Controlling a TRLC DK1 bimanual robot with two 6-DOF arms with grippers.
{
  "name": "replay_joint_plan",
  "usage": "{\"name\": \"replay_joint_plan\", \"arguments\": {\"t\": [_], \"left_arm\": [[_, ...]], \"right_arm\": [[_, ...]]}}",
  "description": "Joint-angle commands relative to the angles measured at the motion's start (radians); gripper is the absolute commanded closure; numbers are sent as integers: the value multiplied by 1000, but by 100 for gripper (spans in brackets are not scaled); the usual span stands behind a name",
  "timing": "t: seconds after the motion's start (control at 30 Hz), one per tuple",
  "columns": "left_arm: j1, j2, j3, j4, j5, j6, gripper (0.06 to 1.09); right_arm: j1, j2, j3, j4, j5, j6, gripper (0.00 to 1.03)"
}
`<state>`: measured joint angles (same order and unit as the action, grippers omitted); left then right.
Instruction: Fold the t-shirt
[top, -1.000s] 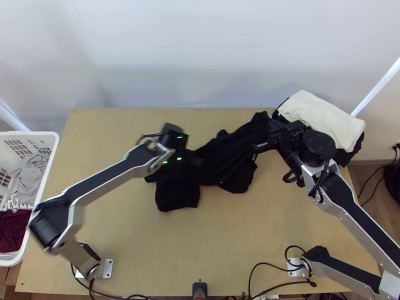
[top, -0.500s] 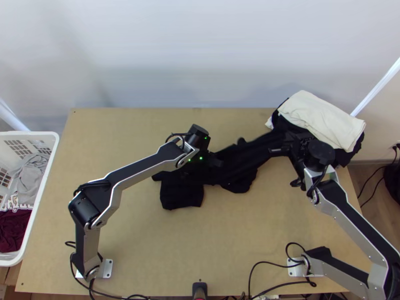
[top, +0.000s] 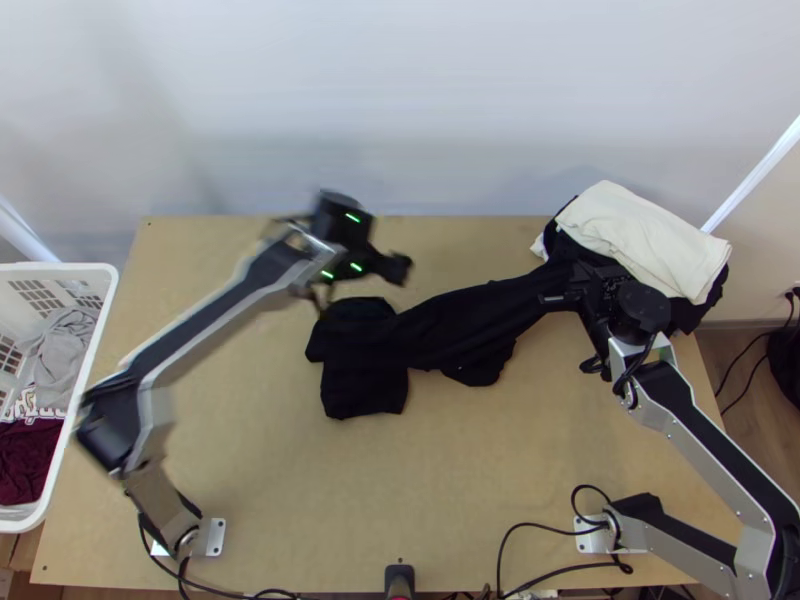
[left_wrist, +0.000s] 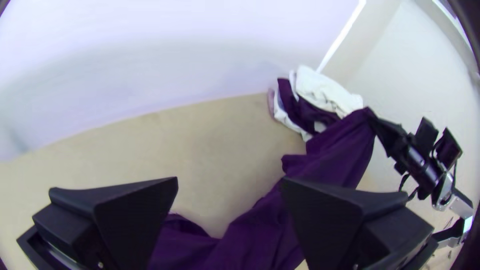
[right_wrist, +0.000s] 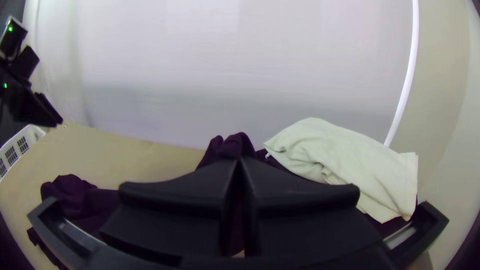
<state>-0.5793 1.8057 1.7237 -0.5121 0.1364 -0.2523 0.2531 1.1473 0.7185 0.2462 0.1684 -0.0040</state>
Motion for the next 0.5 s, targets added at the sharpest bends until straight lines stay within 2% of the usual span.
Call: {"name": "replay_joint_plan", "arguments": {"t": [0.0, 0.1, 0.23, 0.37, 0.47], "left_arm": [[68, -109, -53, -78, -8, 125, 10], [125, -218, -214, -121, 3, 268, 11], [194, -379, -437, -183, 72, 447, 11], [249, -494, -622, -232, 97, 582, 11], [286, -551, -751, -174, 98, 624, 11]], "right_arm": [[2, 15, 7, 24, 13, 15, 100], [5, 19, 9, 27, 10, 15, 100], [9, 28, 15, 27, 8, 15, 100], [21, 40, 19, 28, 6, 19, 100], [35, 49, 25, 28, 8, 19, 100]]}}
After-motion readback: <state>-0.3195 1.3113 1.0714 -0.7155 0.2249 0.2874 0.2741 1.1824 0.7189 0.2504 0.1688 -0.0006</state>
